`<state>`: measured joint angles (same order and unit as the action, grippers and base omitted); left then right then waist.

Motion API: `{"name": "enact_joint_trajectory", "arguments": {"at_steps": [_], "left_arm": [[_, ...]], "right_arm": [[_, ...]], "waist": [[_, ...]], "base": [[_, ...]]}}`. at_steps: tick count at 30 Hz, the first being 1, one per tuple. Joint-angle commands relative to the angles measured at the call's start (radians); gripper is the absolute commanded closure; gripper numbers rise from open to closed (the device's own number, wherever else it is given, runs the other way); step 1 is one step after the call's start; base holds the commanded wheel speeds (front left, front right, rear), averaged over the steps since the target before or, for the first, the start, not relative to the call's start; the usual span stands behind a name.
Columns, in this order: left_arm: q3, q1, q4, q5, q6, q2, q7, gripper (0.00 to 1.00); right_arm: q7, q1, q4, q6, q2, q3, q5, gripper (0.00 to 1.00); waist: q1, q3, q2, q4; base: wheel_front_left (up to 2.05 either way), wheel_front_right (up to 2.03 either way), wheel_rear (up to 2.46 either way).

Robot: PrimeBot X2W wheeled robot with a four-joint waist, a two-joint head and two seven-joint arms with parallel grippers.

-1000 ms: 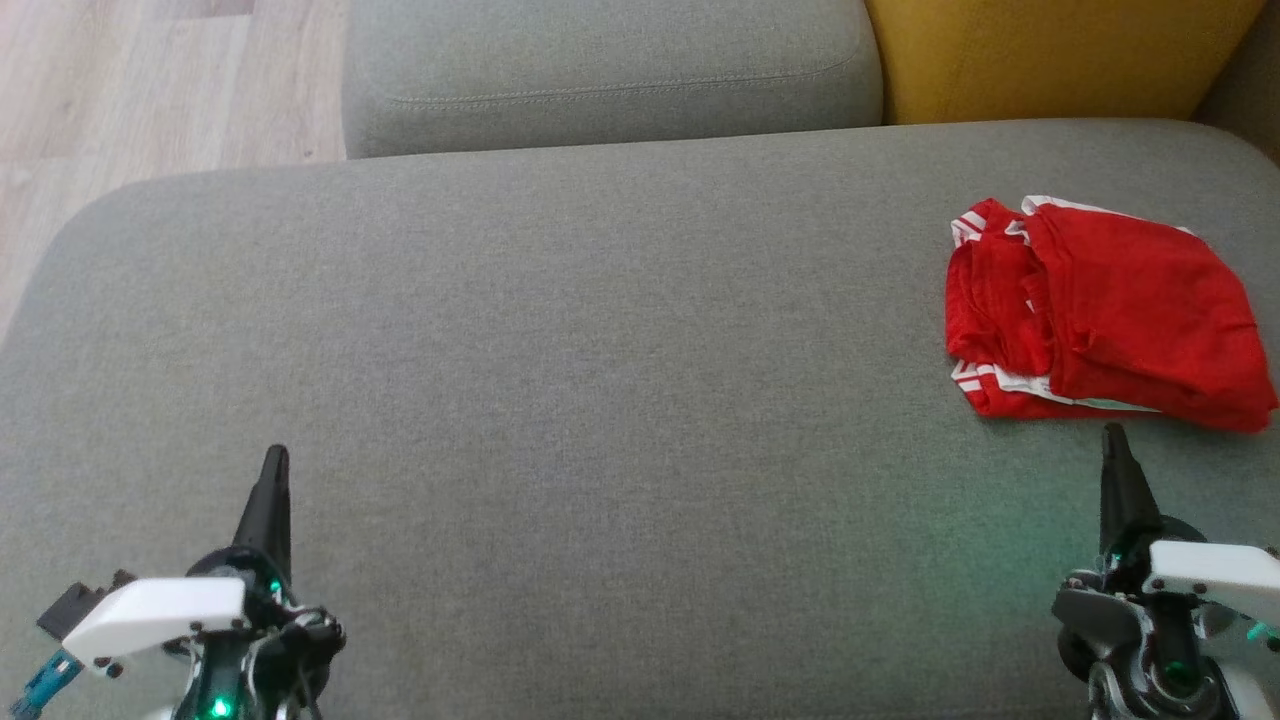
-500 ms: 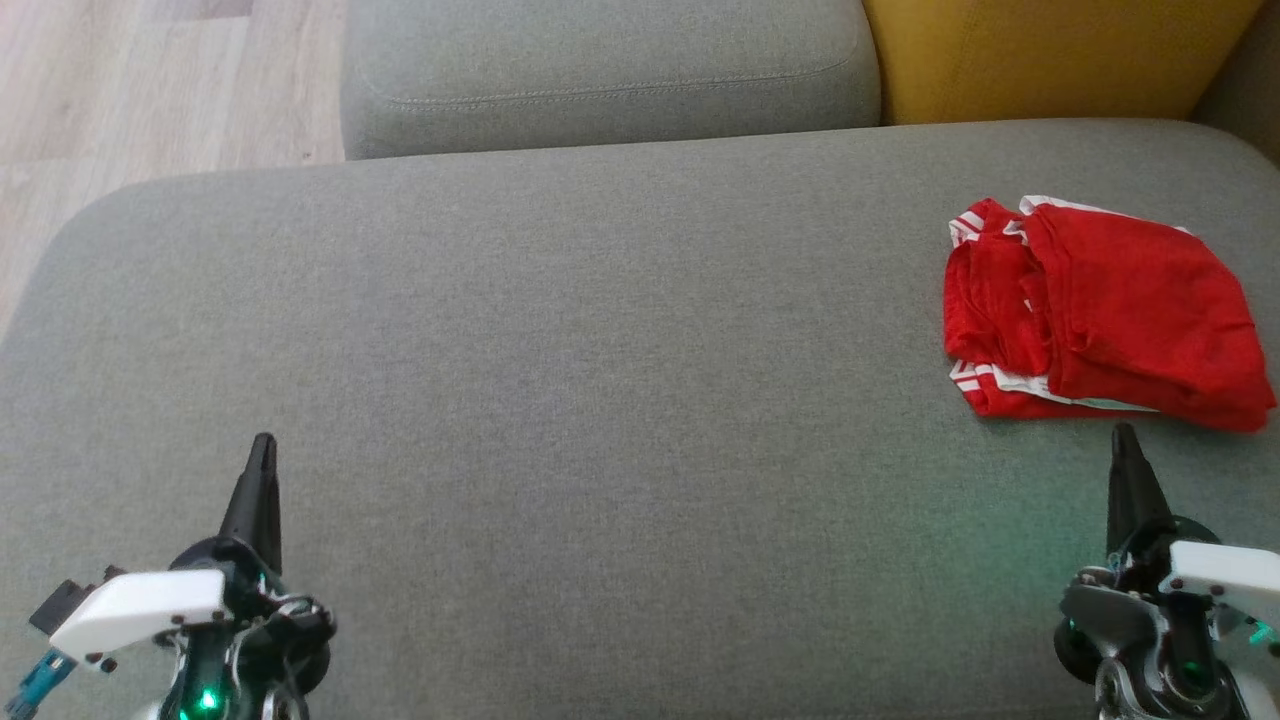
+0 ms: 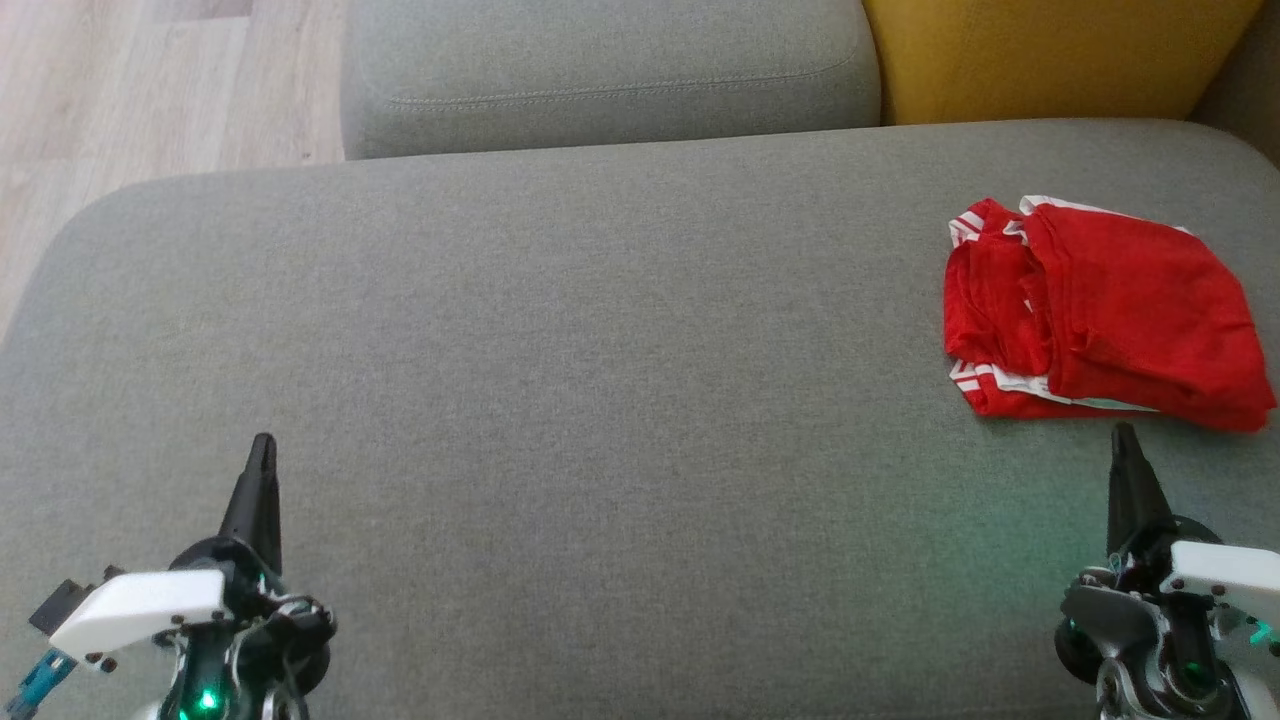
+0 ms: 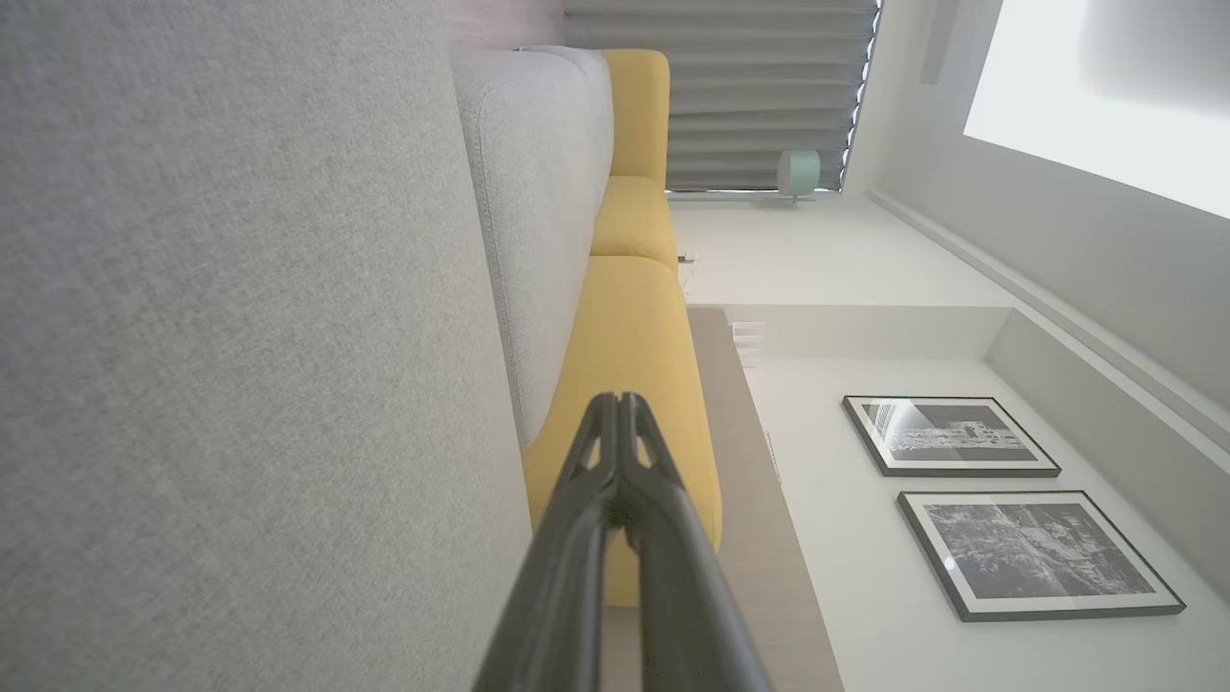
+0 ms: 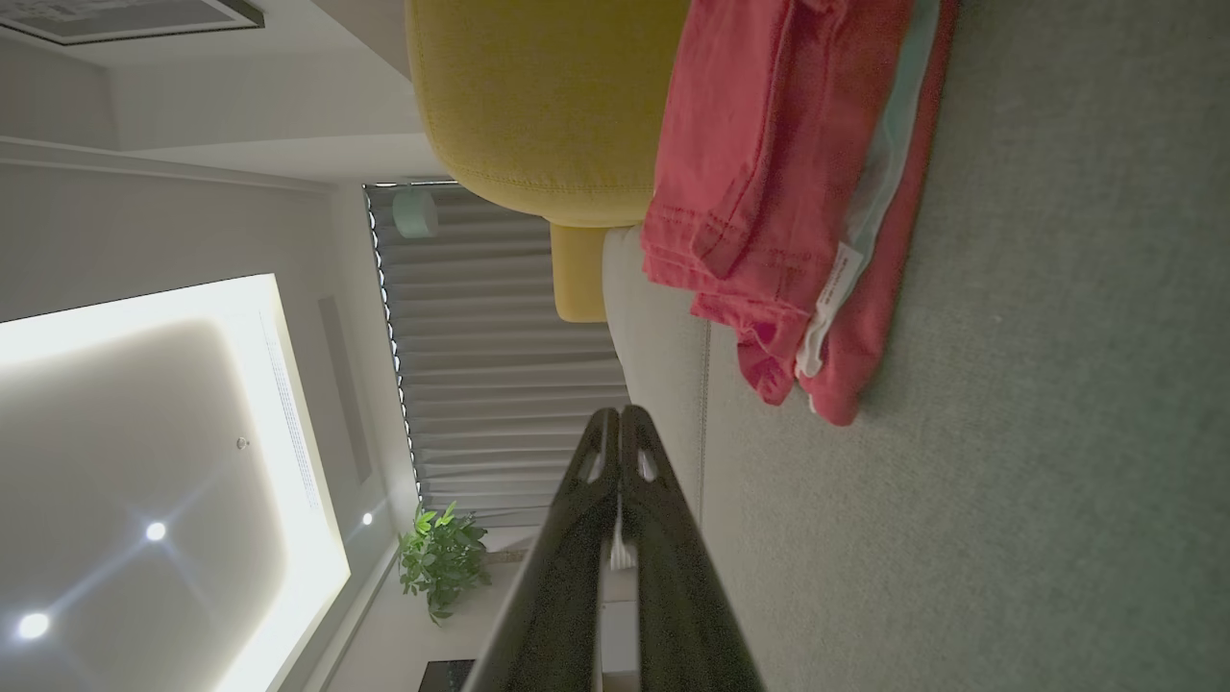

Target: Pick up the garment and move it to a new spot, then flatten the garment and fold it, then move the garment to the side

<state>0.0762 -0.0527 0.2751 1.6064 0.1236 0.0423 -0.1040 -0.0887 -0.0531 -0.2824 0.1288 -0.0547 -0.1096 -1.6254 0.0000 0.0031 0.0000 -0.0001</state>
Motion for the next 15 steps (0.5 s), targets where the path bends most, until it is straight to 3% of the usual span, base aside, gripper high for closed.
{"name": "enact_joint_trajectory", "arguments": {"at_steps": [1,15], "left_arm": [[0.034,-0.055,-0.03,0.005,0.007,0.011,-0.007,1.0],[0.035,-0.055,-0.03,0.004,0.007,0.01,-0.007,1.0]], "right_arm": [[-0.008,-0.053,0.039,0.002,-0.011,0.017,-0.001,1.0],[-0.011,-0.053,0.038,0.002,-0.008,0.013,0.002,1.0]], "waist": [[0.0,0.0,0.0,0.0],[0.0,0.0,0.0,0.0]], "base": [[0.0,0.0,0.0],[0.0,0.0,0.0]]}}
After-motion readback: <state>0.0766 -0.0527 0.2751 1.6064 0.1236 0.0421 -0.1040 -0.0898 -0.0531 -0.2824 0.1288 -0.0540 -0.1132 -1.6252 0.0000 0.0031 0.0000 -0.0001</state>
